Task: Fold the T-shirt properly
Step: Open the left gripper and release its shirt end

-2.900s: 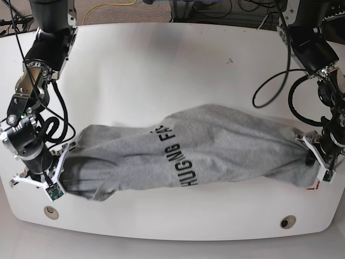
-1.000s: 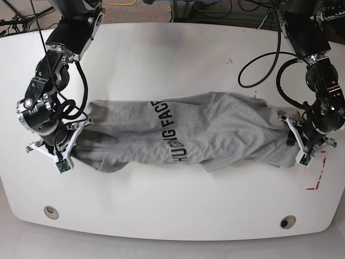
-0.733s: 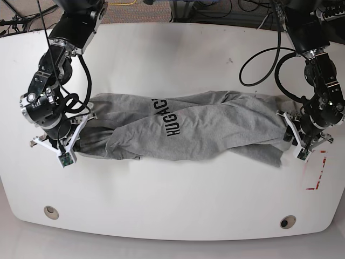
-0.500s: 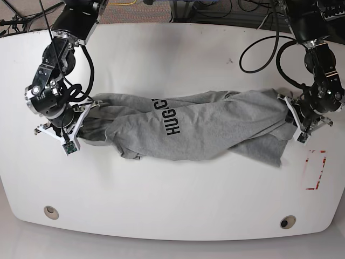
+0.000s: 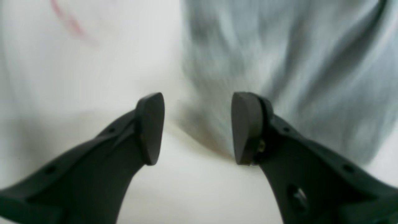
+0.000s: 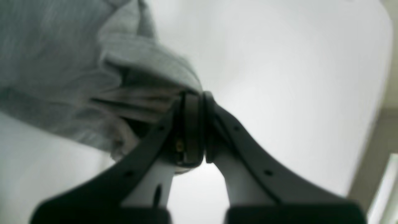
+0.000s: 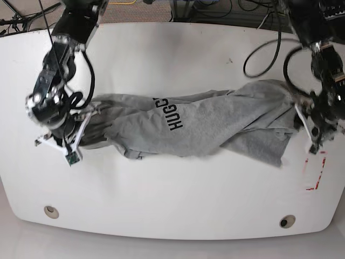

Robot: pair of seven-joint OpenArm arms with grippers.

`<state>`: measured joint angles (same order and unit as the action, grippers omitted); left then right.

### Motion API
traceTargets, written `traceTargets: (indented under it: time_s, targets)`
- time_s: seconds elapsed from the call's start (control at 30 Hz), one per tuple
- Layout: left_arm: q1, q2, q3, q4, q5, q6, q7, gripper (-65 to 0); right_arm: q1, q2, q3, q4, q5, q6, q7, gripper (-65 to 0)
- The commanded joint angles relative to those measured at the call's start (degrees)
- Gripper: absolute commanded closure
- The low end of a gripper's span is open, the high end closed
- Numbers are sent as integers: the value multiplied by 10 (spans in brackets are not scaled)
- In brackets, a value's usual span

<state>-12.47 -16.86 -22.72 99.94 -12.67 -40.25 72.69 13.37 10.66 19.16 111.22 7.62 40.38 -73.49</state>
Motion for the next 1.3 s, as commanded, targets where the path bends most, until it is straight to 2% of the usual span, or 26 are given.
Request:
traceTargets:
  time_s: [0.0,0.1,0.3,0.5,0.57,0.9,1.23,1.27]
  targets:
    - [-98,-11,0,39,-15,2,-30,-298,84,24,1,13,4,-4,32,-10]
    - [-117,-6,1,42,-15,2,-17,-288,92,24,2,9,4,-4,31,-8]
    - [-80,2,-2,19,-21,2,3,-297,4,6,12,15,11,-4,30,-8]
    - [-47,2,5,-10,-21,2,-17,-325,-30,-4,14,17,10,-4,28,-8]
    - [-11,-4,3,-49,-18,2,-50,-372,-57,-12,17,25,7,-4,33,-7]
    - [49,-8,10,-67,-15,2,-82,-399,-88,-19,19,25,5,-4,32,-7]
    - [101,-10,7,-38,-25,2,-88,-400,-89,-19,17,15,1,-4,39,-9]
    - [119,-6,3,-10,-36,2,-86,-394,-73,-18,18,13,3,-4,39,-10]
